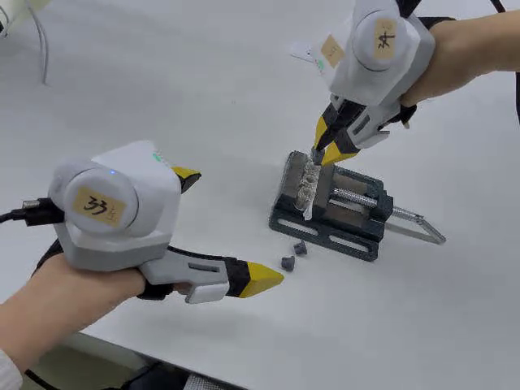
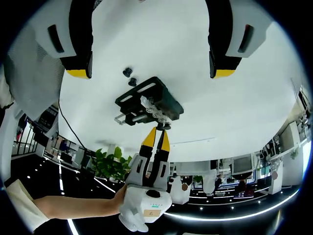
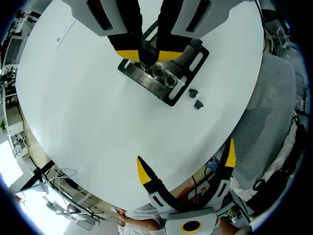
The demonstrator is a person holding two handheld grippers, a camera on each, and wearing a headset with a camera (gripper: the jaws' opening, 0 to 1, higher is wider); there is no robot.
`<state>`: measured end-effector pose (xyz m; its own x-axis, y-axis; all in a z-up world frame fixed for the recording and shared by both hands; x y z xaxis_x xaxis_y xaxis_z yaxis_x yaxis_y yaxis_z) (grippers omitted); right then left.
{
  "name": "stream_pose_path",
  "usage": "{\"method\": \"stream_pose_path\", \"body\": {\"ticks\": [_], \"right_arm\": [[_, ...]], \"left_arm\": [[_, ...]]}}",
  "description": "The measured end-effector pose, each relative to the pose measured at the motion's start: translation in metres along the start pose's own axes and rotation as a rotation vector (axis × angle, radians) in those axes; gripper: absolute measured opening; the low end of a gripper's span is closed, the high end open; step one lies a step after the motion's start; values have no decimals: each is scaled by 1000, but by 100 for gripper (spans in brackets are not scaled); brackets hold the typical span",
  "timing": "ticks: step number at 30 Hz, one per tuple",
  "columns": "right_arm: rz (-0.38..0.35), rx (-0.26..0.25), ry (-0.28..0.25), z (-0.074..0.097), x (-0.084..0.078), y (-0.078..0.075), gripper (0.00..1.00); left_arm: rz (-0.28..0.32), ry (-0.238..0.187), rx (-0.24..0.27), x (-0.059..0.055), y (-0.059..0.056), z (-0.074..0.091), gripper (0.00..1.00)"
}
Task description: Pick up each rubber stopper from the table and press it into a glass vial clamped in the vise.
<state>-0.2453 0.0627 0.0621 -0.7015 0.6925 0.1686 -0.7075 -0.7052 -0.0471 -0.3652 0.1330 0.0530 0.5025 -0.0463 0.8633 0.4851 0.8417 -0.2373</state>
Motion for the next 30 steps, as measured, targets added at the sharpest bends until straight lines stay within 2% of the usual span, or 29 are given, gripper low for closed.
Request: {"method": "stream_pose_path", "body": {"ticks": [11, 30], "right_arm": [[-8, 5, 15, -8, -5, -7, 5], [-13, 16, 32, -8, -4, -7, 5]], "left_arm": [[9, 3, 0, -4, 1, 0, 99], [19, 0, -4, -7, 0, -1, 99]]}}
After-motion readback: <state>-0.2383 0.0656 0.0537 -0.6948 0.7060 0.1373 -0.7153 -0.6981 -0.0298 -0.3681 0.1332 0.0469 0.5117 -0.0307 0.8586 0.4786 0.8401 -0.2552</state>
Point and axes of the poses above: the centre of the closed fingertips' face, and the gripper's own axes: z roughly backward along the fingers, y roughly to its left, x roughly out of its top, the point moved 2 cm from there along z, roughly backward along the fingers, and after that the axes turned 5 degrees about z, right-handed, at the moved point
